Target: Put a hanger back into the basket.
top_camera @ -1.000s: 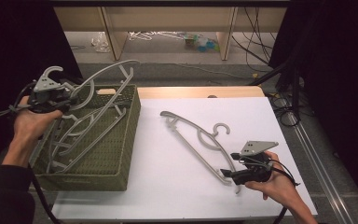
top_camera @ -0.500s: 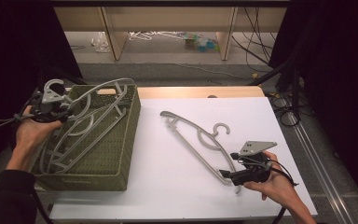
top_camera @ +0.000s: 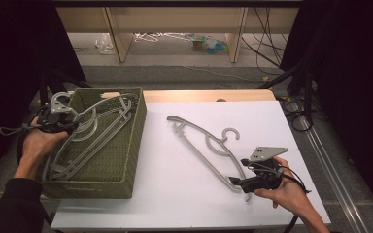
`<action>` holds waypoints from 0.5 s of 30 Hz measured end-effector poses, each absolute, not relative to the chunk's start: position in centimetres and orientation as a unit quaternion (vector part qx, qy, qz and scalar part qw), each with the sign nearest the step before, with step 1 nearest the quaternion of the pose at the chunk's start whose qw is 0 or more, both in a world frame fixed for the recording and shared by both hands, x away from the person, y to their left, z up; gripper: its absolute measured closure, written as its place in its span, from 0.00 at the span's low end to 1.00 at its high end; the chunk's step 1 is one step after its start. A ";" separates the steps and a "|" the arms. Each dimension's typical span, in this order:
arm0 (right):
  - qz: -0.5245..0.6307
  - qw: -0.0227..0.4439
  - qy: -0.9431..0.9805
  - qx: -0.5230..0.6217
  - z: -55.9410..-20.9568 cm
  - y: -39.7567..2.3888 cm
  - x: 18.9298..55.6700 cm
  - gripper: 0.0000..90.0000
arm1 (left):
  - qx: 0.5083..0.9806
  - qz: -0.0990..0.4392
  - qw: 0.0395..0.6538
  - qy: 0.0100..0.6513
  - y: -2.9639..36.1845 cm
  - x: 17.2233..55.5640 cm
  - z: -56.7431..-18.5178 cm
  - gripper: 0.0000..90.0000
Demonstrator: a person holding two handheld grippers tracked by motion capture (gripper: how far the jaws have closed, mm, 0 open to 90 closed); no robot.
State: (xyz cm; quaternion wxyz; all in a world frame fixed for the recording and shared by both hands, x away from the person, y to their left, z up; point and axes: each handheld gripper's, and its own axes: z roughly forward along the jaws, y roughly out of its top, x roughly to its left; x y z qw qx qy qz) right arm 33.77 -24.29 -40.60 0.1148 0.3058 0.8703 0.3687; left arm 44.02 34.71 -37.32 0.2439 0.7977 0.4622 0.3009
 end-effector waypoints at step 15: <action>0.373 0.120 0.866 0.311 -41.0 -24.3 33.9 0.29 | 0.825 0.282 0.204 0.446 33.0 45.3 -40.1 0.90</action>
